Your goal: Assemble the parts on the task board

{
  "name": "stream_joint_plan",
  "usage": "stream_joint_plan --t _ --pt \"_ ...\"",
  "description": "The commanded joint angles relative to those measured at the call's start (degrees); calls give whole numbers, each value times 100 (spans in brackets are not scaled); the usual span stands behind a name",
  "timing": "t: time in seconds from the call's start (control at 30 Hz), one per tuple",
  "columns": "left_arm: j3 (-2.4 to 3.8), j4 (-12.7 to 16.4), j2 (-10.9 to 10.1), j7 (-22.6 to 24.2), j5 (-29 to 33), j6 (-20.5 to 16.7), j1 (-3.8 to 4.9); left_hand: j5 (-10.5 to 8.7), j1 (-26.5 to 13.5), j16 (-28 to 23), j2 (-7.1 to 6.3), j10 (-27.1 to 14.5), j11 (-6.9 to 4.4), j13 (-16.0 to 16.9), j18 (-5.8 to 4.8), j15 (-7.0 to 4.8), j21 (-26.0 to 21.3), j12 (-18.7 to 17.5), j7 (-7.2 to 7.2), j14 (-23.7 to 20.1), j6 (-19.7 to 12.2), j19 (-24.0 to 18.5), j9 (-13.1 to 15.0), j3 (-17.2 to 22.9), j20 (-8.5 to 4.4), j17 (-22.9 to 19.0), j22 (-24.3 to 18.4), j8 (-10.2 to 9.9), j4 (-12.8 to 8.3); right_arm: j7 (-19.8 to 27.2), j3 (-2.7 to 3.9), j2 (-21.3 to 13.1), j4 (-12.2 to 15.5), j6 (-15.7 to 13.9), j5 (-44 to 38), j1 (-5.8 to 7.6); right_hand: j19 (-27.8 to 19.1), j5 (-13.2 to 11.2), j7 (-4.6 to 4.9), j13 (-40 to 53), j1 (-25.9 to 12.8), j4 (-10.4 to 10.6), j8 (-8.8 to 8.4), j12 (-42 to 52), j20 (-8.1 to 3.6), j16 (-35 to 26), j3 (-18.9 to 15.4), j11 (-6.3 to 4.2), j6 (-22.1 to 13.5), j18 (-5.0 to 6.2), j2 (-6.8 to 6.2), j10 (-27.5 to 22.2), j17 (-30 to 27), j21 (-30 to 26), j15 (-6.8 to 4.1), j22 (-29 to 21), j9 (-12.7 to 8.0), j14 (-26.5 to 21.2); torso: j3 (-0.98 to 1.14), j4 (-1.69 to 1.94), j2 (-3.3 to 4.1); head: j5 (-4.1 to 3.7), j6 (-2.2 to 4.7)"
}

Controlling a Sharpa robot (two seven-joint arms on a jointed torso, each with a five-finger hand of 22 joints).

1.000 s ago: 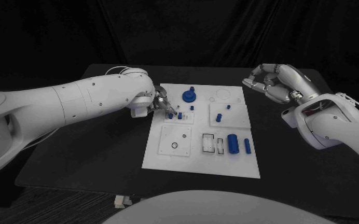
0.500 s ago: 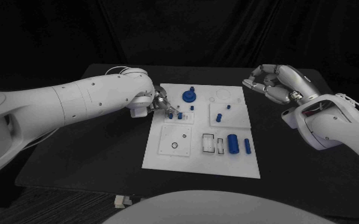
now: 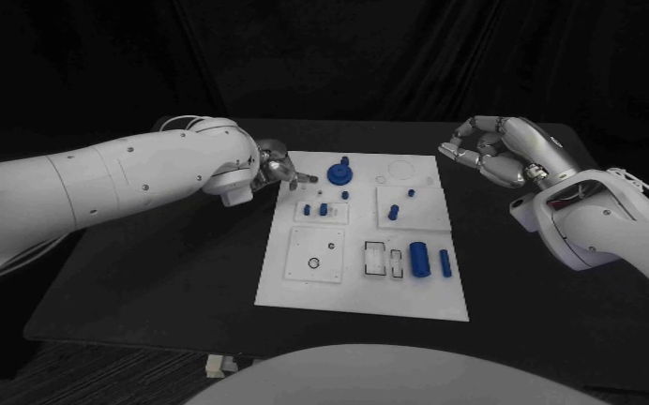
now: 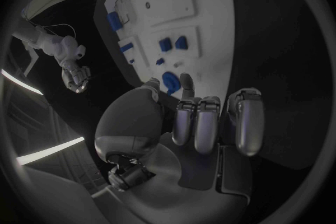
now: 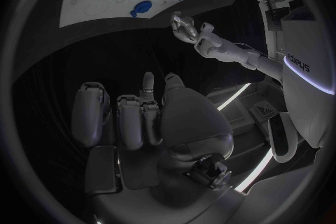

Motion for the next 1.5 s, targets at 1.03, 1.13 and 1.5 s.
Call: stream_joint_plan --t 1.03,1.13,1.5 --pt "12 -547 680 3557 -4631 -1607 -342 1165 3104 -416 -812 -4503 313 -5966 280 134 -1438 -6890 -447 -66 -281 -447 -5061 1114 91 297 778 -2459 -767 -8 4 63 55 -8 -33 -33 18 28 0 1493 61 -4 17 -18 -32 -10 -43 -40 20 42 0 590 742 5 -37 1035 -17 447 1 -1 4 26 -1" --pt "13 -606 738 3488 -4639 -1580 -381 1131 3041 -409 -800 -4403 330 -5921 277 148 -1430 -6800 -402 -71 -229 -433 -5086 1150 98 277 798 -2443 -801 -6 4 62 54 -5 -33 -39 18 28 0 1493 61 -4 17 -18 -32 -10 -43 -40 20 42 0 590 742 5 -37 1035 -17 447 1 0 1 25 -1" --pt "13 -816 904 3437 -4647 -1612 -551 1144 2932 -410 -742 -4281 350 -5879 275 164 -1430 -6715 -325 -89 -114 -417 -5111 1242 110 218 822 -2400 -822 -6 4 56 47 1 -33 -51 20 29 0 1493 63 -4 15 -18 -32 -13 -44 -40 20 41 2 590 736 9 -37 1036 -20 446 -11 3 4 -6 -1"
